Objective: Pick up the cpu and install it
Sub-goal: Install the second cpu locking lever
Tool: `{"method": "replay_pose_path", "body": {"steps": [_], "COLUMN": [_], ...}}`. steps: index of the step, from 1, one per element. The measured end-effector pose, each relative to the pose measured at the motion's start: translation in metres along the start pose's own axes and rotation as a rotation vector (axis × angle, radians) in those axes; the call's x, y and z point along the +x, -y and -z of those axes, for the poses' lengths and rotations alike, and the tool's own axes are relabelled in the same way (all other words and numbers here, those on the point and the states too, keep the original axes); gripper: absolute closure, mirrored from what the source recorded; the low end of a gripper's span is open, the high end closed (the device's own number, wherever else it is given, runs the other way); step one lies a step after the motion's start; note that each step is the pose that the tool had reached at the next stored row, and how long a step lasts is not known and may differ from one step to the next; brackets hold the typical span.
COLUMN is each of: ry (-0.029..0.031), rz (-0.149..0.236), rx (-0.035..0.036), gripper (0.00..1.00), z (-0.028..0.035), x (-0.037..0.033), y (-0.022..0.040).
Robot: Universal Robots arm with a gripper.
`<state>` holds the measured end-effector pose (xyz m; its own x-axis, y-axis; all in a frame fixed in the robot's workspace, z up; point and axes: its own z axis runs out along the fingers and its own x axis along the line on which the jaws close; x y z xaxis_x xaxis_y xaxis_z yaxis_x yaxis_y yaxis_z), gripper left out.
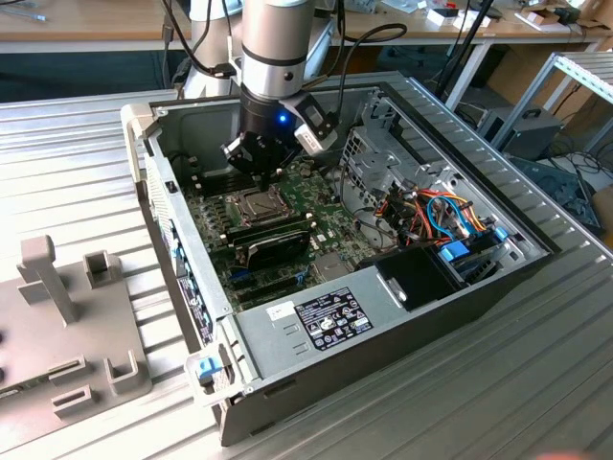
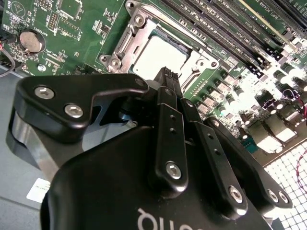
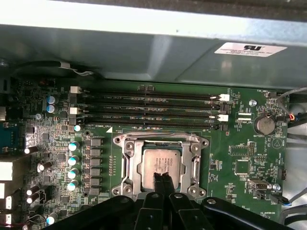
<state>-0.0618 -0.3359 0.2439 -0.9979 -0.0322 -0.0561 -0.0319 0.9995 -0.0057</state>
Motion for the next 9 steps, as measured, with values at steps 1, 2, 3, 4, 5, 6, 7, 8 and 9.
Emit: {"method": "replay_pose_path", "body": {"steps": [1,2,3,4,5,6,7,8,9], "ry": [0.0000,0.0000,0.0000,0.0000,0.0002,0.0000,0.0001,0.0002,0.0001], "rz": [-0.001,-0.001,-0.001,-0.001,-0.001,-0.001,-0.001,-0.001,-0.001], "rx": [0.0000,0.0000,0.0000,0.0000,-0.0002,0.0001,-0.0002,-0.0002,-0.0002], "gripper": [0.89,0.89,0.89,0.89,0.89,0.89,0.89,0.89,0.89], "z": [0.0000,0.0000,0.0000,0.0000,0.0002,0.0009,0.0010,0.0010,0.0010], "x": [0.0000,0.0000,0.0000,0.0000,0.0000,0.0000,-0.0001,-0.0001,-0.0001], "y": [0.0000,0.0000,0.0000,0.0000,0.0000,0.0000,0.0000,0.0000,0.0000]}}
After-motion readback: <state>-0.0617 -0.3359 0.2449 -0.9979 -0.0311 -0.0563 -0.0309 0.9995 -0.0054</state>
